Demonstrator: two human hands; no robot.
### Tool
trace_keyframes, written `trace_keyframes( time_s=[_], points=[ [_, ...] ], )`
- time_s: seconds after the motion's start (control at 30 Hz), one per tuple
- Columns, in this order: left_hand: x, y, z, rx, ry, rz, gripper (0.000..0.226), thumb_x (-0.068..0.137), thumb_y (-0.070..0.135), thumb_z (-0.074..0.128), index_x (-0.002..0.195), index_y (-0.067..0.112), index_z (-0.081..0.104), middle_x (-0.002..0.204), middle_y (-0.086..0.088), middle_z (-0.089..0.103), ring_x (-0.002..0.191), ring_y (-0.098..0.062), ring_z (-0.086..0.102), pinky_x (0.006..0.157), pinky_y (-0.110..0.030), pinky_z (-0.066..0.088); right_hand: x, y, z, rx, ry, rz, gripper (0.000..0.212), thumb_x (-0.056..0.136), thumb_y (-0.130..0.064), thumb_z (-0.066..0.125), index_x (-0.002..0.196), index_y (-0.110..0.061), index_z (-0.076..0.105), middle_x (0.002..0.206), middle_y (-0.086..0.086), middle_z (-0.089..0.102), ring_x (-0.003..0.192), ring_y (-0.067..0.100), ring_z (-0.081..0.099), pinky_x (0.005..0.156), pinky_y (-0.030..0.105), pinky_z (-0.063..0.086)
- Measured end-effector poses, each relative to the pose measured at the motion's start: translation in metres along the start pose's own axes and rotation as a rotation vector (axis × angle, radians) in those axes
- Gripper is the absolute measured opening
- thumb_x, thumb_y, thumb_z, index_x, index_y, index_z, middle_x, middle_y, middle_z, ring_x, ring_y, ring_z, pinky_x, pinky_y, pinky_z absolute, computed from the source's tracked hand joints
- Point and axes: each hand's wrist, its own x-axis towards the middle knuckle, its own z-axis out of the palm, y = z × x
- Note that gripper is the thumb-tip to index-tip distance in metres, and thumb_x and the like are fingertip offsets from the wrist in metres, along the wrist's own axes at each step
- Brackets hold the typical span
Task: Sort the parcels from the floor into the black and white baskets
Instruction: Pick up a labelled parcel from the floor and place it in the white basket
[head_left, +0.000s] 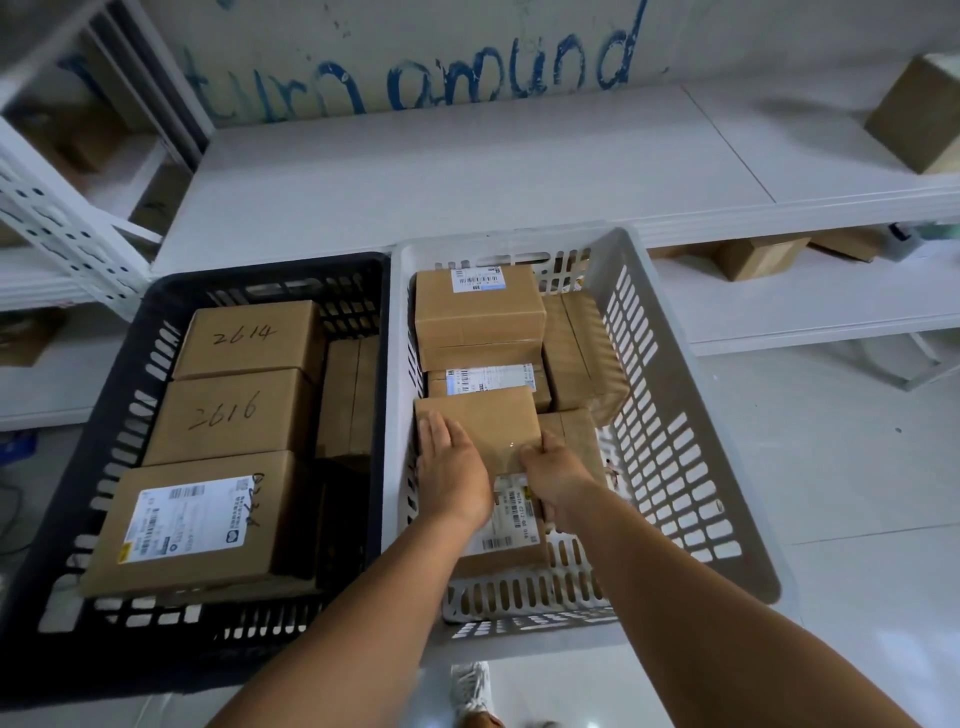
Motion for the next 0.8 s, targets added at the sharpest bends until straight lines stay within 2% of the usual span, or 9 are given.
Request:
trace_keyframes(
  time_s=[0.07, 0.13, 0.2, 0.27, 0.33, 0.47, 0.6, 0.67, 0.8],
  points=[
    [-0.004, 0.0, -0.003, -0.025, 0.005, 0.011, 0.075, 0.096, 0.008, 0.05, 0.151, 0.002, -0.001, 0.159, -0.012, -0.015, 0.147, -0.026, -0.014, 0.118, -0.038, 0.004, -0.007, -0.003, -0.004, 0.0, -0.01, -0.008, 0.036, 0.1, -0.016, 0.034, 0.134, -0.016, 0.043, 0.118, 0.008, 0.06, 0.103, 0.025, 0.059, 0.094, 0.035, 0.048],
    [-0.008, 0.0, -0.004, -0.075, 0.021, 0.027, 0.075, 0.095, 0.012, 0.053, 0.151, 0.003, 0.004, 0.16, -0.012, -0.007, 0.148, -0.026, -0.008, 0.12, -0.038, 0.007, -0.013, -0.005, -0.007, 0.036, 0.021, -0.016, 0.044, 0.102, -0.021, 0.033, 0.145, -0.014, 0.034, 0.139, 0.009, 0.05, 0.12, 0.027, 0.052, 0.104, 0.036, 0.041],
    [-0.015, 0.002, -0.006, -0.184, 0.06, 0.045, 0.07, 0.093, 0.021, 0.058, 0.149, 0.004, 0.019, 0.158, -0.013, 0.014, 0.146, -0.029, 0.012, 0.118, -0.042, 0.021, -0.025, -0.006, -0.011, 0.1, 0.046, -0.016, 0.05, 0.103, -0.025, 0.032, 0.152, -0.016, 0.026, 0.152, 0.009, 0.037, 0.135, 0.029, 0.041, 0.108, 0.041, 0.035],
    [-0.026, 0.006, -0.011, -0.312, 0.108, 0.061, 0.063, 0.091, 0.028, 0.059, 0.144, 0.008, 0.03, 0.15, -0.011, 0.031, 0.139, -0.027, 0.03, 0.112, -0.043, 0.034, -0.035, -0.005, -0.015, 0.213, 0.073, -0.096, 0.041, 0.103, -0.023, 0.038, 0.141, -0.007, 0.041, 0.143, 0.016, 0.047, 0.127, 0.034, 0.049, 0.098, 0.041, 0.043],
    [-0.039, 0.012, -0.018, -0.384, 0.136, 0.084, 0.062, 0.093, 0.032, 0.056, 0.146, 0.013, 0.03, 0.151, -0.008, 0.032, 0.139, -0.024, 0.032, 0.112, -0.043, 0.034, -0.049, -0.004, -0.02, 0.292, 0.113, -0.149, 0.038, 0.102, -0.023, 0.04, 0.134, -0.004, 0.047, 0.136, 0.019, 0.053, 0.122, 0.035, 0.052, 0.093, 0.04, 0.044],
    [-0.066, 0.028, -0.03, -0.54, 0.143, 0.086, 0.058, 0.098, 0.035, 0.046, 0.15, 0.019, 0.027, 0.155, 0.001, 0.028, 0.142, -0.017, 0.027, 0.115, -0.036, 0.027, -0.074, 0.003, -0.03, 0.36, 0.198, -0.139, 0.045, 0.102, -0.032, 0.031, 0.144, -0.02, 0.042, 0.144, 0.004, 0.043, 0.134, 0.024, 0.039, 0.11, 0.044, 0.032],
    [-0.088, 0.05, -0.03, -0.724, 0.063, 0.141, 0.053, 0.099, 0.034, 0.044, 0.148, 0.018, 0.032, 0.152, 0.0, 0.036, 0.137, -0.015, 0.038, 0.108, -0.028, 0.031, -0.105, 0.01, -0.044, 0.459, 0.283, -0.152, 0.038, 0.101, -0.03, 0.028, 0.115, -0.014, 0.06, 0.115, 0.005, 0.057, 0.104, 0.02, 0.05, 0.101, 0.043, 0.041],
    [-0.098, 0.06, -0.027, -0.784, 0.007, 0.175, 0.051, 0.099, 0.035, 0.043, 0.146, 0.017, 0.034, 0.149, -0.001, 0.041, 0.134, -0.014, 0.041, 0.106, -0.027, 0.032, -0.119, 0.017, -0.053, 0.524, 0.34, -0.145, 0.035, 0.102, -0.031, 0.028, 0.101, -0.014, 0.059, 0.111, 0.01, 0.059, 0.098, 0.021, 0.052, 0.093, 0.042, 0.046],
    [-0.124, 0.073, -0.024, -0.807, -0.123, 0.295, 0.048, 0.1, 0.035, 0.041, 0.144, 0.016, 0.037, 0.146, -0.001, 0.044, 0.131, -0.014, 0.044, 0.098, -0.022, 0.033, -0.148, 0.032, -0.059, 0.672, 0.461, -0.116, 0.048, 0.091, -0.046, 0.034, 0.123, -0.022, 0.06, 0.124, 0.001, 0.061, 0.118, 0.024, 0.055, 0.103, 0.047, 0.043]
  ],
)
